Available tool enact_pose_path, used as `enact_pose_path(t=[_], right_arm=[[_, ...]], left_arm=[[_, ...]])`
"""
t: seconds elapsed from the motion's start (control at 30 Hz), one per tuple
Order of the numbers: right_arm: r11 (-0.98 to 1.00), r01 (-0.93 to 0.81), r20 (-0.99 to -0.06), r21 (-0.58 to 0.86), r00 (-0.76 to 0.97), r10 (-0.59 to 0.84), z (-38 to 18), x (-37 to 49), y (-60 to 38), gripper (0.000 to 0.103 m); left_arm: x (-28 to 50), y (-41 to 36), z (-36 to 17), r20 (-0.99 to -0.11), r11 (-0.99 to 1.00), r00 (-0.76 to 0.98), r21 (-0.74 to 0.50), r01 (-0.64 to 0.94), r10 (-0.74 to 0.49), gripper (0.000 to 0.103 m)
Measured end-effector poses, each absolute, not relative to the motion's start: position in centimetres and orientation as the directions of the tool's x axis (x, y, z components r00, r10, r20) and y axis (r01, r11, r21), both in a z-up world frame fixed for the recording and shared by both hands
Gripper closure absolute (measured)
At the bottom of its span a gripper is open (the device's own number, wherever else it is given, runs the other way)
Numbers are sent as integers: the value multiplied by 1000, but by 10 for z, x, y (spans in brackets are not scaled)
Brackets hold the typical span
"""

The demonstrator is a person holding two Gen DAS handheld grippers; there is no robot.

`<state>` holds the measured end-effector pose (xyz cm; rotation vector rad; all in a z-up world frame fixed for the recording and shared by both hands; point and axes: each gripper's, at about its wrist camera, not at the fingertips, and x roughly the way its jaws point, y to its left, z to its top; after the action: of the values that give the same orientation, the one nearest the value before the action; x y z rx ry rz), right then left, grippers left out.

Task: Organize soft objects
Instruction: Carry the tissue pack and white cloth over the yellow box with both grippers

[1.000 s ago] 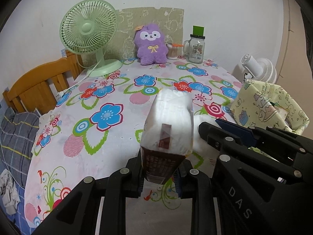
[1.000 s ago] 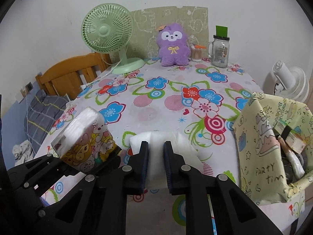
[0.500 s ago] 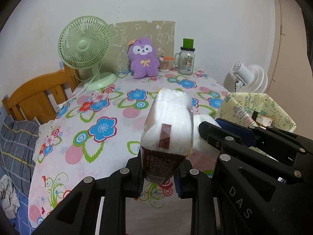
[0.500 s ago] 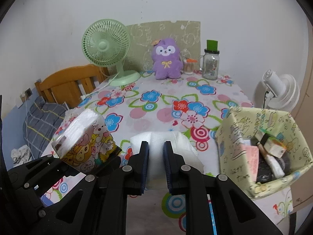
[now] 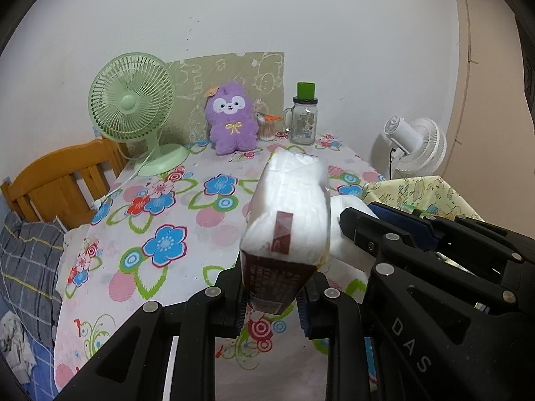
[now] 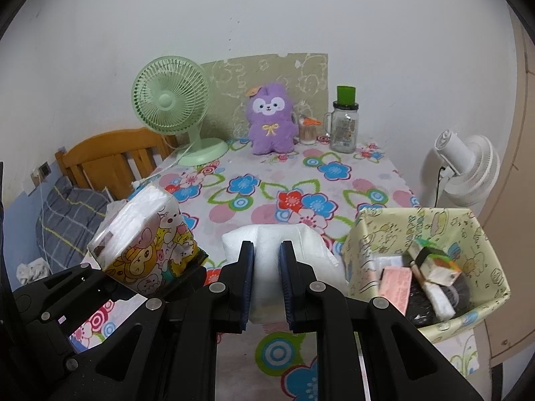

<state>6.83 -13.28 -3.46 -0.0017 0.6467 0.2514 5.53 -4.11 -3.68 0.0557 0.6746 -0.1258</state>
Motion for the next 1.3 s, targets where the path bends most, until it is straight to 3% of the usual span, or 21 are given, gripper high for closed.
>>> enact_pose_path(t=[1.3], right_arm=[[994, -78, -588, 79, 802, 109, -20, 96, -247, 84]], left_arm=[[97, -153, -24, -623, 955, 750, 16, 297, -223, 79]])
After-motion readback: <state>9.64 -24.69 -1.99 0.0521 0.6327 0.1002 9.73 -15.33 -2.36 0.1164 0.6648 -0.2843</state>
